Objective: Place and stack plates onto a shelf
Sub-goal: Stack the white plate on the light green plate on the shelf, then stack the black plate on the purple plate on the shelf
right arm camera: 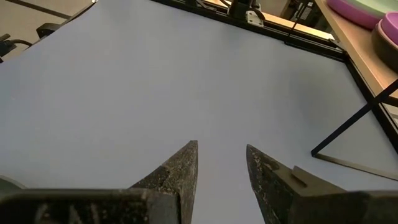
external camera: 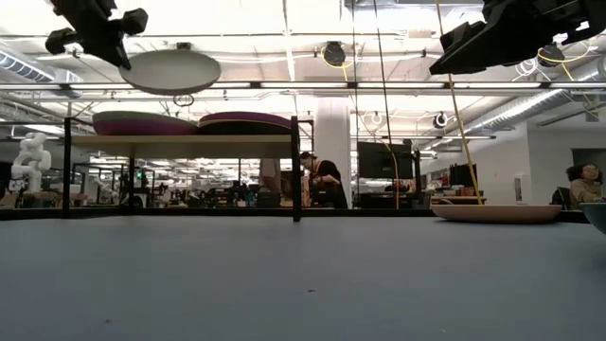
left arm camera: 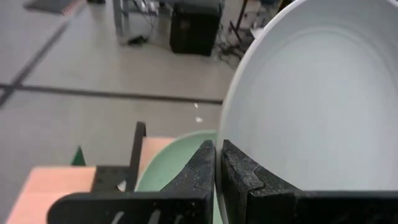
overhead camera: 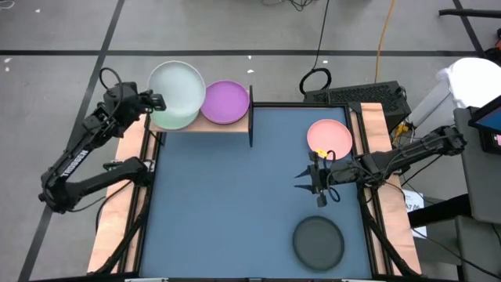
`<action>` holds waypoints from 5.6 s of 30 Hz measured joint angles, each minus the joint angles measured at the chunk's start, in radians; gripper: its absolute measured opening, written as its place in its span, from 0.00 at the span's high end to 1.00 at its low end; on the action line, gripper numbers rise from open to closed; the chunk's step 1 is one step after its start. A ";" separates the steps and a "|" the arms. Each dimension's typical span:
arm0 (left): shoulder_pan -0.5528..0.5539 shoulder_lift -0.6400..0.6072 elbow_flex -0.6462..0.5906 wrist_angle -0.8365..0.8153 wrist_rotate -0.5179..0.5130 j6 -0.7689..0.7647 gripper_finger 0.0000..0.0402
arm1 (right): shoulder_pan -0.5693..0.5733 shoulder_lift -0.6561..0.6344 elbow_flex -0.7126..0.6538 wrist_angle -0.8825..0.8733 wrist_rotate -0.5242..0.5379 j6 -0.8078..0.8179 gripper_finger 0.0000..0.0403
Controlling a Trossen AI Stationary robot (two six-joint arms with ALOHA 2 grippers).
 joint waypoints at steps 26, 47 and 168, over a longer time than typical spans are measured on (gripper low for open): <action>0.290 0.085 0.000 -0.223 0.217 0.029 0.90 | 0.000 0.000 0.000 -0.008 0.000 0.000 0.71; 0.245 0.085 0.000 -0.282 0.241 0.095 0.87 | 0.000 0.000 0.000 -0.007 0.000 0.000 0.71; -0.824 -0.122 -0.405 0.501 0.268 0.260 0.98 | 0.288 0.162 0.000 -0.455 -0.332 1.213 0.71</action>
